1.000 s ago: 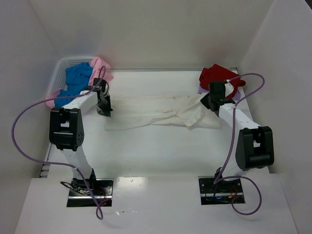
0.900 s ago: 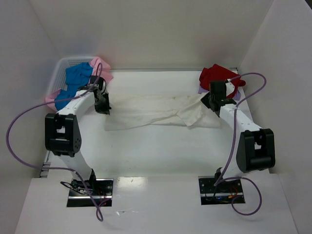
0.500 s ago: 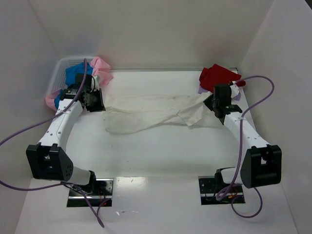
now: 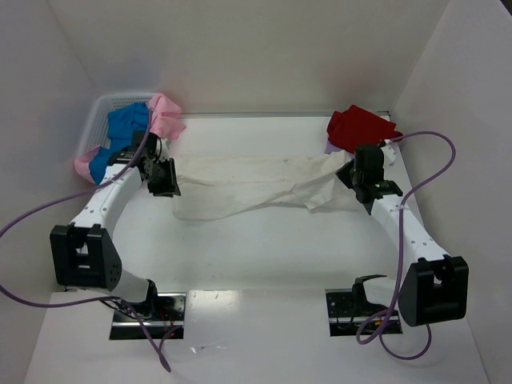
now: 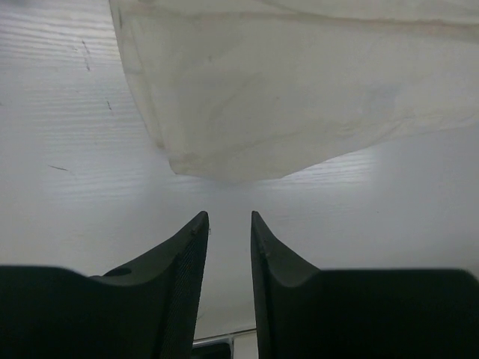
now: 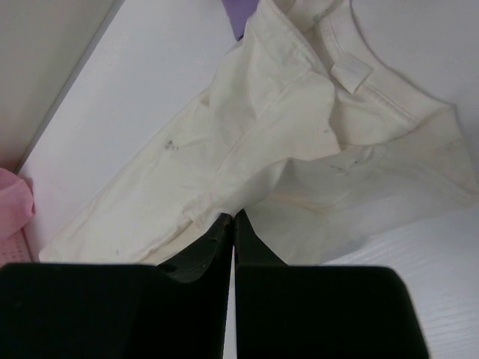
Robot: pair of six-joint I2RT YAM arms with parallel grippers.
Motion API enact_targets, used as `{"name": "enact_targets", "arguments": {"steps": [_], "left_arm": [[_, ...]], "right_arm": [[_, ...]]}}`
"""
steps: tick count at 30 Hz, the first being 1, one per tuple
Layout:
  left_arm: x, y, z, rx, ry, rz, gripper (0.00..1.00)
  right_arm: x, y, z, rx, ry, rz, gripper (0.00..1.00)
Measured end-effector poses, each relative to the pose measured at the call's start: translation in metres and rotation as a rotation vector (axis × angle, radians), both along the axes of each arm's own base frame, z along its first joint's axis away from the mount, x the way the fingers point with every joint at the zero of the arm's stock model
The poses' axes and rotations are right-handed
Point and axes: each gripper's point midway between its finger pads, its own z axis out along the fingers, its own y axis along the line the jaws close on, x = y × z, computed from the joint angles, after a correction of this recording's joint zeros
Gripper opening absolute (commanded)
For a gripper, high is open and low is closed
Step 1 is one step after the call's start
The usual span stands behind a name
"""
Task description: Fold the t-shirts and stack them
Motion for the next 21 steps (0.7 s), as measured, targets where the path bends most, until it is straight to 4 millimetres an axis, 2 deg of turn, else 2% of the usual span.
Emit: {"name": "enact_targets", "arguments": {"steps": [4,8,13,21], "left_arm": [[-0.004,-0.001,-0.035,-0.005,0.108,-0.005,0.45],[-0.006,-0.002,-0.059,-0.004,0.175,-0.005,0.51],[-0.003,0.001,-0.077,0.015,0.214,0.003,0.59],[-0.002,0.013,-0.093,0.078,0.244,0.028,0.61]], "right_arm": [[-0.002,0.0,-0.005,0.002,0.012,0.0,0.04],[-0.001,0.001,-0.01,0.003,0.024,0.0,0.04],[0.001,0.001,-0.023,0.002,0.061,0.002,0.04],[0.002,0.002,-0.03,0.003,0.081,0.003,0.04]]}}
